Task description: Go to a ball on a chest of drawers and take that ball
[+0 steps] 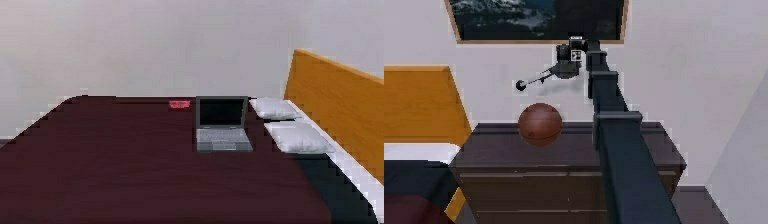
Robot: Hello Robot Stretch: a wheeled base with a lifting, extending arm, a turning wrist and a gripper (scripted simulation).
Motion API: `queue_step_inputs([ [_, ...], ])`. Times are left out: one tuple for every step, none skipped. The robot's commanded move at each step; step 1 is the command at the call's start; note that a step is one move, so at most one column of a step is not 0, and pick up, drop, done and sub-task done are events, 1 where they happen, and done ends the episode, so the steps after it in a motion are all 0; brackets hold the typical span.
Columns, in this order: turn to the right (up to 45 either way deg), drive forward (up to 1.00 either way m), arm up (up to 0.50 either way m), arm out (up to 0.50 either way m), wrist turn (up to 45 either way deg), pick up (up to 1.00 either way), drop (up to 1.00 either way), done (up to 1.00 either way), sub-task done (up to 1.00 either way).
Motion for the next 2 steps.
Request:
queue_step_inputs([
  [0.0,0.0,-0.28,0.0,0.0,0.0,0.0,0.0,0.0],
  [0.0,0.0,0.0,0.0,0.0,1.0,0.0,0.0,0.0],
])
